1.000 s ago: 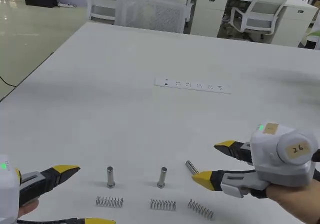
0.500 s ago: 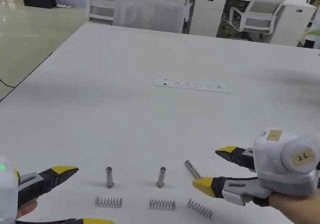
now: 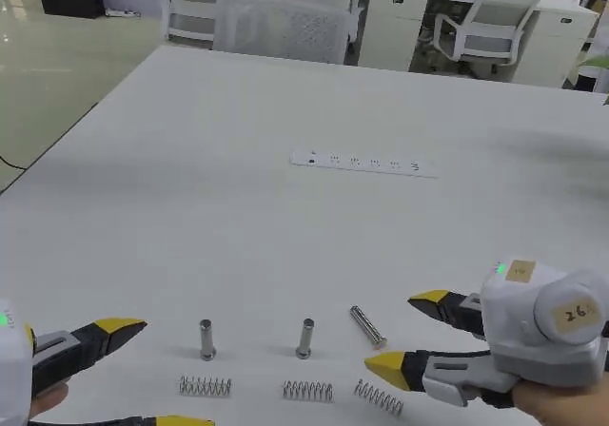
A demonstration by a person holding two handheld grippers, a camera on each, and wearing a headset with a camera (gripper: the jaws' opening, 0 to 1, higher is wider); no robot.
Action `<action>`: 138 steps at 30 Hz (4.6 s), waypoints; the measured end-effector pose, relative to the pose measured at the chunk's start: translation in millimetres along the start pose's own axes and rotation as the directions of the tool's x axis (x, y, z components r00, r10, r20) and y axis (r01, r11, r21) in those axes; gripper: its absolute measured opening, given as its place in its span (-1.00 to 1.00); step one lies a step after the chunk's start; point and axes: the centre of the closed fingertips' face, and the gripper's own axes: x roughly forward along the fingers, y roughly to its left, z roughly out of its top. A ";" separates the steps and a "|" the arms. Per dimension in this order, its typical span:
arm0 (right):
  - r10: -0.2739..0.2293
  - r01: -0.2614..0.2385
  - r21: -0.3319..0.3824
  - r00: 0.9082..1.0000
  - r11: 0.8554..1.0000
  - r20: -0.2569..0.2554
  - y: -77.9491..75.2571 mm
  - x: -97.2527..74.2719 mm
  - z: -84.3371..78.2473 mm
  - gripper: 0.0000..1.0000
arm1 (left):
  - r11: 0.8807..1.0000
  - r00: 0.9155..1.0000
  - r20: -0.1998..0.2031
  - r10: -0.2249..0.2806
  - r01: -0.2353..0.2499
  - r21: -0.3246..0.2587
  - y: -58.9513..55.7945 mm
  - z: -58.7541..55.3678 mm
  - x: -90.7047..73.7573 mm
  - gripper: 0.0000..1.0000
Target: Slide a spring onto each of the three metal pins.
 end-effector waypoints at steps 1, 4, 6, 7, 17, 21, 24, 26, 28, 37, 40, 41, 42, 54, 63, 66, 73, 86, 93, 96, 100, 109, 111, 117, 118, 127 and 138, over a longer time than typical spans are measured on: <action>0.001 -0.001 0.001 1.000 1.000 -0.001 0.5 0.0 -0.4 0.10 | 1.000 1.000 0.000 0.000 0.000 -0.001 0.1 0.0 -0.1 0.51; 0.003 -0.003 0.001 1.000 1.000 -0.006 0.7 0.4 -2.2 0.10 | 1.000 1.000 0.000 0.001 -0.001 -0.002 0.1 -0.2 -0.1 0.51; 0.004 -0.004 0.000 1.000 1.000 -0.007 1.0 0.6 -2.6 0.10 | 1.000 1.000 -0.001 0.000 0.000 -0.002 -0.1 -0.3 0.0 0.51; 0.004 -0.004 0.000 1.000 1.000 -0.007 1.1 0.6 -2.7 0.10 | 1.000 1.000 -0.001 -0.001 0.001 -0.002 -0.1 -0.4 0.0 0.51; 0.007 -0.007 -0.003 1.000 1.000 -0.014 2.2 1.1 -4.2 0.09 | 1.000 1.000 -0.004 -0.002 0.002 0.000 0.1 -0.5 0.5 0.51; 0.008 -0.008 -0.004 1.000 1.000 -0.017 2.6 1.4 -4.7 0.09 | 1.000 1.000 -0.003 -0.002 0.002 0.000 0.1 -0.5 0.6 0.51; 0.006 -0.006 -0.002 1.000 1.000 -0.018 2.0 1.5 -5.0 0.09 | 1.000 1.000 -0.003 -0.003 0.003 -0.001 0.1 -1.2 1.0 0.51; 0.006 -0.006 -0.001 1.000 1.000 -0.019 1.4 1.8 -5.1 0.09 | 1.000 1.000 -0.002 -0.004 0.004 -0.002 0.0 -1.3 1.1 0.51; 0.006 -0.006 -0.002 1.000 1.000 -0.020 0.9 2.1 -5.2 0.09 | 1.000 1.000 -0.002 -0.005 0.005 -0.001 -0.1 -0.9 1.3 0.51; 0.003 -0.003 -0.009 1.000 1.000 -0.022 -4.3 4.2 -1.0 0.07 | 1.000 1.000 -0.002 -0.005 0.005 -0.001 -0.3 -0.8 1.5 0.51; 0.001 -0.001 -0.019 1.000 1.000 -0.028 -7.5 7.3 2.1 0.07 | 1.000 1.000 -0.002 -0.005 0.005 0.001 -0.5 -0.4 1.4 0.50; 0.001 -0.002 -0.022 1.000 1.000 -0.029 -9.1 9.1 3.8 0.06 | 1.000 1.000 -0.001 -0.005 0.005 0.001 -0.5 -0.2 1.4 0.50; 0.002 -0.002 -0.023 1.000 1.000 -0.030 -10.1 10.3 4.8 0.05 | 1.000 1.000 -0.001 -0.004 0.004 0.001 -0.4 -0.2 1.4 0.50; 0.015 -0.017 -0.023 0.997 1.000 -0.072 -20.2 36.7 9.4 -0.07 | 1.000 1.000 -0.001 0.002 -0.002 -0.003 0.5 -1.0 -0.6 0.50; 0.010 -0.012 -0.015 0.991 1.000 -0.133 -27.8 54.2 0.9 -0.20 | 1.000 1.000 -0.006 0.000 0.000 -0.003 0.2 -2.5 0.0 0.50; 0.003 -0.004 -0.008 0.987 1.000 -0.159 -30.8 58.4 -2.9 -0.28 | 1.000 1.000 -0.006 0.000 0.000 -0.005 0.3 -2.8 0.4 0.49; -0.005 0.009 0.019 0.978 1.000 -0.209 -35.5 67.4 -10.8 -0.44 | 1.000 1.000 -0.004 -0.001 0.001 -0.007 0.5 -3.2 0.3 0.48; -0.011 0.033 0.074 0.963 0.997 -0.271 -42.7 77.9 -21.5 -0.68 | 1.000 1.000 -0.006 -0.001 0.001 -0.008 0.9 -3.9 0.0 0.47; -0.009 0.039 0.099 0.957 0.994 -0.290 -43.7 82.0 -22.2 -0.75 | 1.000 1.000 -0.008 0.000 0.000 -0.009 1.1 -4.6 0.0 0.46; -0.009 0.042 0.104 0.955 0.994 -0.296 -44.2 83.9 -21.7 -0.77 | 1.000 1.000 -0.008 -0.001 0.001 -0.010 1.0 -4.7 -0.1 0.46; -0.010 0.047 0.108 0.948 0.993 -0.317 -43.5 85.9 -23.6 -0.81 | 1.000 1.000 -0.007 0.000 -0.001 -0.011 1.4 -4.8 -0.3 0.45; -0.022 0.065 0.108 0.933 0.992 -0.359 -44.4 86.5 -28.2 -0.86 | 1.000 1.000 -0.006 0.001 -0.001 -0.015 1.8 -6.1 -0.3 0.45; -0.028 0.070 0.103 0.929 0.992 -0.370 -44.3 87.0 -28.1 -0.86 | 1.000 1.000 -0.006 0.000 0.000 -0.014 1.8 -6.0 -0.2 0.45; -0.042 0.093 0.116 0.922 0.989 -0.384 -44.2 87.5 -28.4 -0.90 | 1.000 1.000 -0.006 -0.003 0.003 -0.010 1.2 -5.6 0.2 0.45; -0.043 0.096 0.121 0.923 0.988 -0.383 -44.0 87.0 -28.4 -0.90 | 1.000 1.000 -0.007 -0.003 0.003 -0.009 1.2 -5.6 0.3 0.45; -0.052 0.108 0.151 0.941 0.983 -0.336 -46.0 69.2 -15.2 -0.90 | 1.000 1.000 -0.008 -0.011 0.011 0.004 -0.3 -4.3 1.3 0.44; -0.073 0.121 0.145 0.951 0.982 -0.302 -36.6 47.2 -12.4 -0.90 | 0.999 1.000 -0.009 -0.022 0.023 0.023 -4.2 -1.3 1.6 0.44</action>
